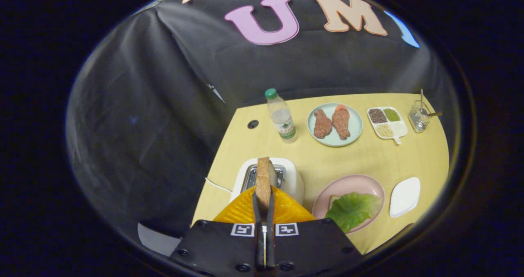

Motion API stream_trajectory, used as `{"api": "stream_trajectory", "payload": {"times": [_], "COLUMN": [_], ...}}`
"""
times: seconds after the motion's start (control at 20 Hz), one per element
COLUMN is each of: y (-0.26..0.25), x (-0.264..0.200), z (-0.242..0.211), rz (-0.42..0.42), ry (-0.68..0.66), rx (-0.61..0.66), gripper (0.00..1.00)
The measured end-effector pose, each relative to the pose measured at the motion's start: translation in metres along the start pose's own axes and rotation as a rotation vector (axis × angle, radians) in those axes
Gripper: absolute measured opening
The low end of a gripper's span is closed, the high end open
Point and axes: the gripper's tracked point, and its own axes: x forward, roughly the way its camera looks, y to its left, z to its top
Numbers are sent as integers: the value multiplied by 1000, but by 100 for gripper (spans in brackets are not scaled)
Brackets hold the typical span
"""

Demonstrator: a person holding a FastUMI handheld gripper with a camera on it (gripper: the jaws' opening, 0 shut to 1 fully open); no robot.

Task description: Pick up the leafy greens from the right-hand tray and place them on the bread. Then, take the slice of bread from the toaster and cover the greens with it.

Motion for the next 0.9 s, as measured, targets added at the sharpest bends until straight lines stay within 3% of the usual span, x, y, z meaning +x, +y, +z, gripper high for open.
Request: {"api": "stream_trajectory", "payload": {"times": [0.15, 0.4, 0.7, 0.9], "y": [-10, -70, -159, -184], "x": [-28, -58, -38, -6], "z": [20, 38, -19, -61], "rz": [26, -7, -27, 44], "ry": [-58, -139, -86, -29], "rx": [44, 126, 262, 326], "gripper": [5, 5, 5, 5]}}
